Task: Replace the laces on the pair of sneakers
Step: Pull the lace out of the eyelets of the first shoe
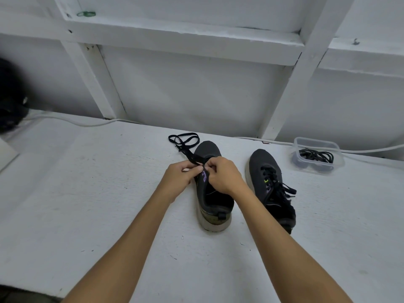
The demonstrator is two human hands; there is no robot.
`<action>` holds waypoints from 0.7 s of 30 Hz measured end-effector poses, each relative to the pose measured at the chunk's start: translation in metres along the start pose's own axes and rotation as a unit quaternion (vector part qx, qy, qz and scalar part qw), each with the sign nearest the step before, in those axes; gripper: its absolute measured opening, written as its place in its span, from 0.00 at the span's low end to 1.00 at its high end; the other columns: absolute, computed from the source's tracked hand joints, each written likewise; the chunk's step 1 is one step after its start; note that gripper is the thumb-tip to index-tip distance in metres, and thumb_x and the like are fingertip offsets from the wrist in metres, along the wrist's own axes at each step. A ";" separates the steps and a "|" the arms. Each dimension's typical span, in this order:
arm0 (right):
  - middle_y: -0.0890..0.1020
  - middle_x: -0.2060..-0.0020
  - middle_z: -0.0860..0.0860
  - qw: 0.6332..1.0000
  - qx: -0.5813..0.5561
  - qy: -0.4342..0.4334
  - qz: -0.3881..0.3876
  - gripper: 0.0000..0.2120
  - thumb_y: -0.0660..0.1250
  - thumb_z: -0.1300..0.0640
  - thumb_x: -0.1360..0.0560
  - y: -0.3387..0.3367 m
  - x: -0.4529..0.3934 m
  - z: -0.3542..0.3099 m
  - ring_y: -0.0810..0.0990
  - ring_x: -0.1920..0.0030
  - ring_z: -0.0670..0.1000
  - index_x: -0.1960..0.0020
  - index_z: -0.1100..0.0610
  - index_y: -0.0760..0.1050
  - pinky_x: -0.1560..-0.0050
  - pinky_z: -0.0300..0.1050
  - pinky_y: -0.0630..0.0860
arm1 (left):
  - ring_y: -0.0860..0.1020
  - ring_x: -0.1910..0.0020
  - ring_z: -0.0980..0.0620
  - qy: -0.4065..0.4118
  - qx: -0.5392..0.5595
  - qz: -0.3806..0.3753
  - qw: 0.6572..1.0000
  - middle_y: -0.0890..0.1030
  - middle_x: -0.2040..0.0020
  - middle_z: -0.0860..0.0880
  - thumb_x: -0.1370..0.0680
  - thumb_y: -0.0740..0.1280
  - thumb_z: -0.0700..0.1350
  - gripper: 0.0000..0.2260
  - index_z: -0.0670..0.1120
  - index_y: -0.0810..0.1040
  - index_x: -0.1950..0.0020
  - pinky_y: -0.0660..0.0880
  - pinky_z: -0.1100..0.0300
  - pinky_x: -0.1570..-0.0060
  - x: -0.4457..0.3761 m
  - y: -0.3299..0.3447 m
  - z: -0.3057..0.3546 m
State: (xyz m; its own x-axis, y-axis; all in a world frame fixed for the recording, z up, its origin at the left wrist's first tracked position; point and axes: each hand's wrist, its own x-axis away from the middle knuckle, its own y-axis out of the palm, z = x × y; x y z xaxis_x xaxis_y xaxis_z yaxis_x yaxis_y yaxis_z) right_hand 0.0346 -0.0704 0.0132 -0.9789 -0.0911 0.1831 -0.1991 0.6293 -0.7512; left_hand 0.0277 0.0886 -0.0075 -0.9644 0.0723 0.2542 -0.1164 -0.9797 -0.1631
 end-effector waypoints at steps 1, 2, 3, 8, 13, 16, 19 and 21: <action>0.79 0.54 0.48 1.000 -0.002 -0.002 0.011 0.08 0.63 0.57 0.19 0.001 0.000 0.001 0.78 0.53 0.53 0.55 0.47 0.76 0.48 0.53 0.78 | 0.82 0.48 0.54 -0.006 0.002 -0.005 1.000 0.86 0.51 0.53 0.21 0.72 0.48 0.04 0.54 0.86 0.49 0.78 0.55 0.46 -0.001 0.000 0.000; 0.78 0.54 0.47 1.000 -0.006 -0.004 0.021 0.08 0.63 0.56 0.19 0.003 0.000 0.002 0.77 0.52 0.53 0.56 0.47 0.76 0.48 0.52 0.78 | 0.82 0.46 0.54 -0.014 0.006 -0.008 1.000 0.86 0.51 0.54 0.21 0.71 0.48 0.04 0.54 0.86 0.49 0.78 0.55 0.46 -0.001 0.000 0.000; 0.77 0.53 0.47 1.000 -0.010 -0.004 0.028 0.08 0.63 0.56 0.19 0.005 0.000 0.002 0.77 0.52 0.52 0.56 0.47 0.76 0.49 0.52 0.77 | 0.82 0.45 0.54 -0.022 0.014 -0.011 1.000 0.86 0.51 0.54 0.21 0.71 0.48 0.04 0.54 0.86 0.49 0.78 0.55 0.46 -0.001 -0.001 0.000; 0.79 0.52 0.48 0.999 -0.010 0.015 0.048 0.07 0.63 0.54 0.19 0.011 0.001 0.003 0.77 0.53 0.53 0.55 0.49 0.75 0.55 0.46 0.71 | 0.81 0.43 0.55 -0.045 0.010 -0.028 0.999 0.86 0.50 0.54 0.21 0.71 0.49 0.05 0.53 0.85 0.47 0.77 0.56 0.45 -0.003 -0.004 0.002; 0.80 0.52 0.47 0.999 -0.002 0.013 0.042 0.07 0.63 0.53 0.19 0.009 0.003 0.002 0.77 0.53 0.53 0.56 0.48 0.75 0.57 0.45 0.69 | 0.81 0.43 0.56 -0.057 0.016 -0.031 0.998 0.86 0.50 0.55 0.21 0.71 0.49 0.05 0.52 0.85 0.48 0.76 0.58 0.47 -0.003 -0.005 0.002; 0.80 0.52 0.48 0.999 0.006 0.019 0.046 0.06 0.62 0.53 0.19 0.011 0.004 0.001 0.78 0.53 0.53 0.53 0.49 0.76 0.57 0.45 0.68 | 0.81 0.45 0.58 -0.051 0.003 -0.032 0.998 0.86 0.50 0.55 0.21 0.70 0.48 0.04 0.52 0.85 0.48 0.76 0.59 0.48 -0.004 -0.006 0.002; 0.82 0.55 0.47 0.999 -0.018 0.021 0.047 0.06 0.63 0.52 0.19 0.012 0.004 0.002 0.78 0.54 0.51 0.53 0.47 0.77 0.59 0.44 0.69 | 0.82 0.48 0.61 -0.036 -0.010 -0.034 0.999 0.86 0.51 0.55 0.20 0.69 0.47 0.04 0.52 0.84 0.49 0.75 0.61 0.50 -0.004 -0.008 0.004; 0.82 0.57 0.46 0.998 -0.034 0.017 0.040 0.05 0.65 0.52 0.19 0.011 0.003 0.004 0.79 0.54 0.50 0.54 0.47 0.77 0.57 0.45 0.72 | 0.83 0.52 0.63 -0.025 -0.015 -0.027 0.999 0.86 0.52 0.53 0.19 0.68 0.46 0.05 0.50 0.84 0.50 0.74 0.67 0.55 -0.003 -0.008 0.005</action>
State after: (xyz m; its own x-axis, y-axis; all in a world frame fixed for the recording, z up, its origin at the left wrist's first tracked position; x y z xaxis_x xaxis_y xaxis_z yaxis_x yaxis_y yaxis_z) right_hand 0.0293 -0.0667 0.0025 -0.9892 -0.0126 0.1464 -0.1152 0.6847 -0.7197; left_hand 0.0332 0.0950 -0.0023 -0.9436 0.1150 0.3103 -0.1759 -0.9686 -0.1758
